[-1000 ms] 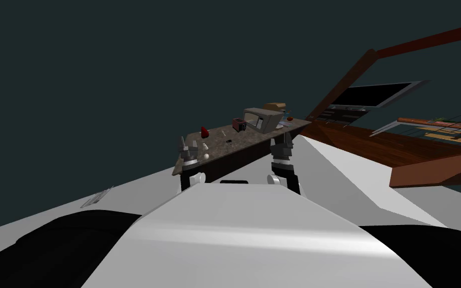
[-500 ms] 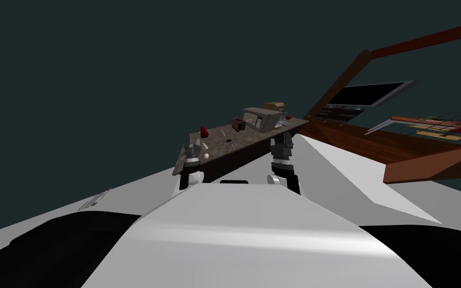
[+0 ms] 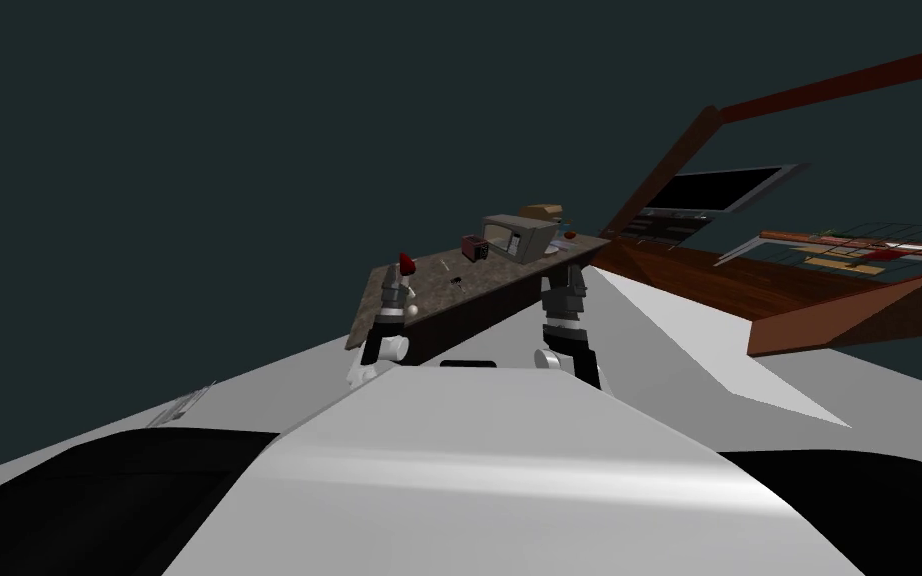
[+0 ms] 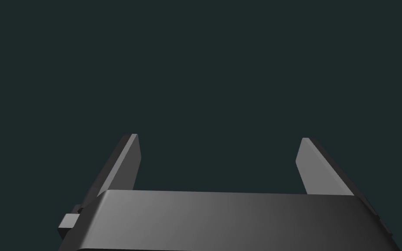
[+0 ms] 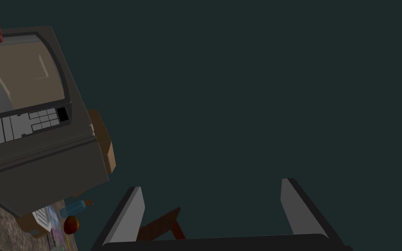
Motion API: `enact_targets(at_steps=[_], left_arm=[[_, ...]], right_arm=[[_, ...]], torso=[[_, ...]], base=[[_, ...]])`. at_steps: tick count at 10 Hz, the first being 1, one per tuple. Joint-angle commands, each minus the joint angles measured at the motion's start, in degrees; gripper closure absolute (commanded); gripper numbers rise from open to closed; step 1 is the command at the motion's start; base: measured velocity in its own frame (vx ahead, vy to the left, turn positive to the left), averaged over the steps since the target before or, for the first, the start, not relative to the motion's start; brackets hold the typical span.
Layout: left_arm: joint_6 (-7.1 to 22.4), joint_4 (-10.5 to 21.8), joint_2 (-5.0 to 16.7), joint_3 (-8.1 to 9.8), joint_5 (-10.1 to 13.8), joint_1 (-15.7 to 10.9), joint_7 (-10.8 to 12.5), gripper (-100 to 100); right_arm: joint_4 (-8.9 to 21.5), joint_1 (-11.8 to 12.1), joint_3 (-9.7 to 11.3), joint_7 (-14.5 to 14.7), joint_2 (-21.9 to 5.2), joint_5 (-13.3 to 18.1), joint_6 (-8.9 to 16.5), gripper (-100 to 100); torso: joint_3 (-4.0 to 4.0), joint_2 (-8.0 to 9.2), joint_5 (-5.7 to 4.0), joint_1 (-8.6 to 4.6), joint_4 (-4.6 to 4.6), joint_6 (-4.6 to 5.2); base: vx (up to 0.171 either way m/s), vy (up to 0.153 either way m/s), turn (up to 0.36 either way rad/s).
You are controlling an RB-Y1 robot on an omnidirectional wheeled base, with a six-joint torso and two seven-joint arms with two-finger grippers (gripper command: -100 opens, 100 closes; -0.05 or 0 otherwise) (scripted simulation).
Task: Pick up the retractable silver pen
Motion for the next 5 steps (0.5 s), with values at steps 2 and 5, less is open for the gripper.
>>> enact_targets(at_steps=[2,5], left_arm=[[3.77,1.11,2.08,-1.13,0.97,-2.18,-2.31,-100],[8.47,2.49,4.82,-2.37,2.40,-5.52,-5.17,-100]], right_arm=[[0.00,0.00,0.00,0.00,0.00,0.00,0.00,0],[0.00,0.01,0.00,0.00,0.00,0.00,0.00,0]], torso=[[0.03,0.05,0.00,0.00,0.01,-0.01],[-0.02,-0.04,-0.01,-0.05,-0.01,-0.02]], base=[[-0.046,0.010,-0.041],[-0.025,0.000,-0.041]])
